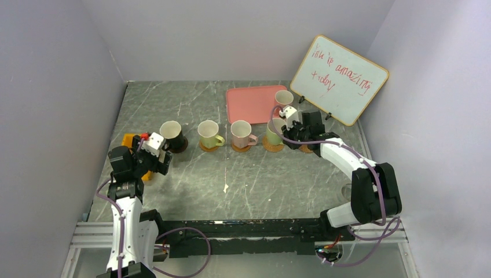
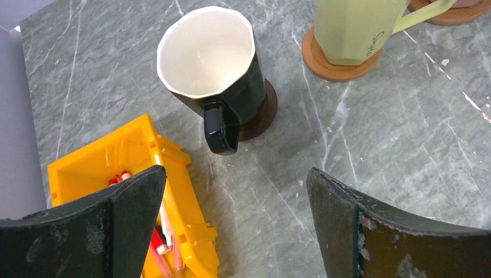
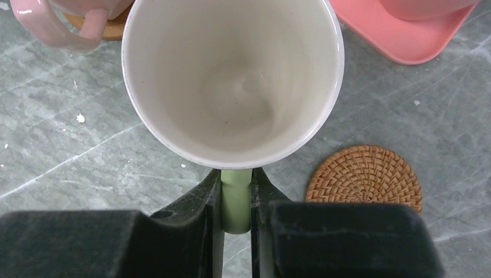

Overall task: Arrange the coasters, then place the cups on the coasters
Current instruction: Place the cup on the coaster.

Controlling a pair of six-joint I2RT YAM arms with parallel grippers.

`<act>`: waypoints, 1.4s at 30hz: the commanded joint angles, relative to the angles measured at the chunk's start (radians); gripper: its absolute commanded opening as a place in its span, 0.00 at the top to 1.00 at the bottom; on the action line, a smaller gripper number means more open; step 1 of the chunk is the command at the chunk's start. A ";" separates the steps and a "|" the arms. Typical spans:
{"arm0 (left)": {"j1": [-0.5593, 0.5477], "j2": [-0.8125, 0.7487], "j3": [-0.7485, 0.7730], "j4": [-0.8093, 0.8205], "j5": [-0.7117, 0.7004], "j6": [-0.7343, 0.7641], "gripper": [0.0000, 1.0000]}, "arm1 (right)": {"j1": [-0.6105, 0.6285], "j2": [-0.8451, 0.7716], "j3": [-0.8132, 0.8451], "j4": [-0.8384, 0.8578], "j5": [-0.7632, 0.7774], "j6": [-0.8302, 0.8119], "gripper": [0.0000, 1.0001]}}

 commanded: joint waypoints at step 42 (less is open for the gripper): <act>0.004 0.012 -0.003 0.023 0.031 0.019 0.04 | 0.015 0.019 -0.035 0.184 -0.032 -0.038 1.00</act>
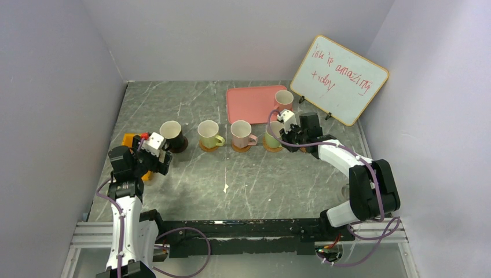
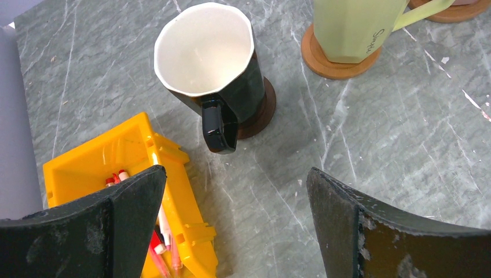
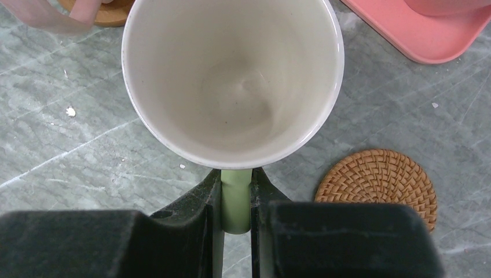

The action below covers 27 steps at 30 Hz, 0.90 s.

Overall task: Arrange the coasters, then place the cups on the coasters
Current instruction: Place the cup on the coaster.

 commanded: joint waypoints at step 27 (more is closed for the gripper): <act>0.005 0.004 -0.003 0.022 0.034 0.020 0.04 | 0.004 0.007 0.015 0.125 -0.020 -0.019 1.00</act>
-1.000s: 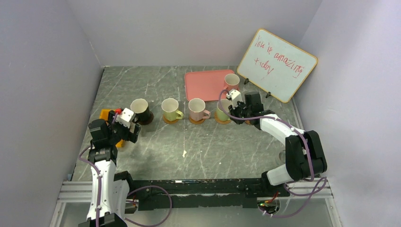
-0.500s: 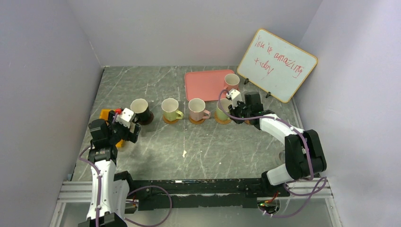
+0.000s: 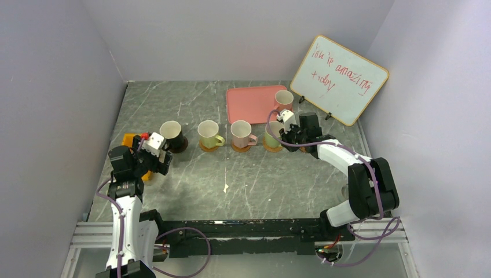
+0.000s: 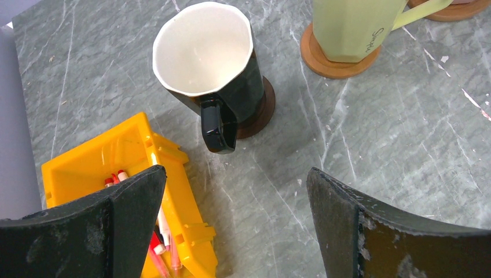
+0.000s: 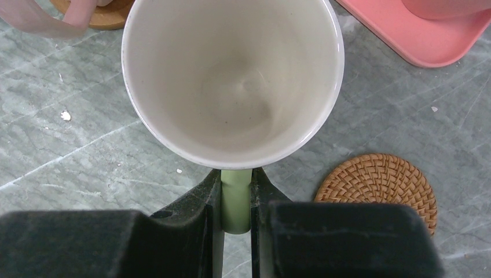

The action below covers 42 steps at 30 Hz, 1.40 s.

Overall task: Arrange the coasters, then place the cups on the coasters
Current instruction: Place the cup on the coaster.

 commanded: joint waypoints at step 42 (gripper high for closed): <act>0.004 -0.006 -0.003 0.020 0.033 0.022 0.04 | 0.002 -0.006 0.026 0.062 -0.023 -0.036 0.86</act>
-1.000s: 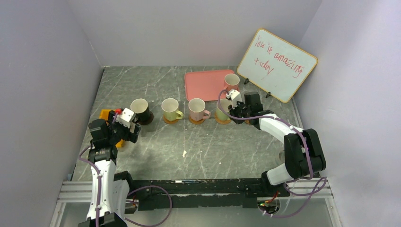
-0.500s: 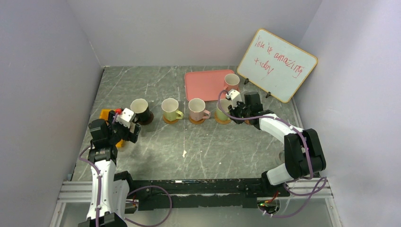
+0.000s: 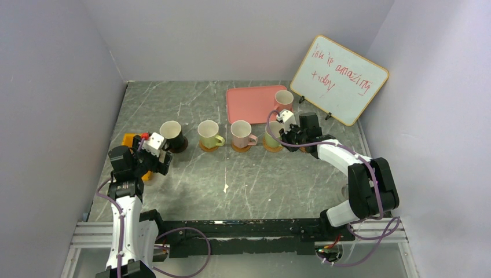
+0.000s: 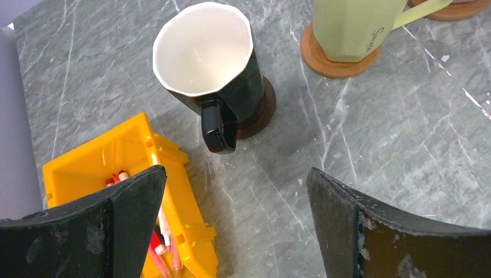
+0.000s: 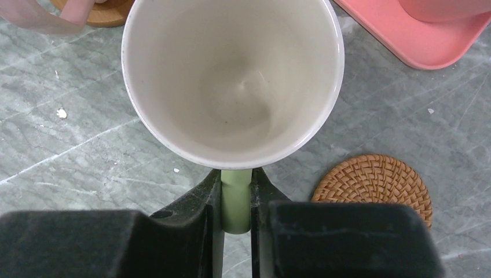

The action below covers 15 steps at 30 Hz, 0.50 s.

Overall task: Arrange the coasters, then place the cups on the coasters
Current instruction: Place the cup on the coaster.

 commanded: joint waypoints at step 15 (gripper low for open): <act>0.005 0.000 -0.003 0.020 0.035 0.018 0.04 | -0.001 -0.005 0.033 0.045 -0.027 -0.012 0.81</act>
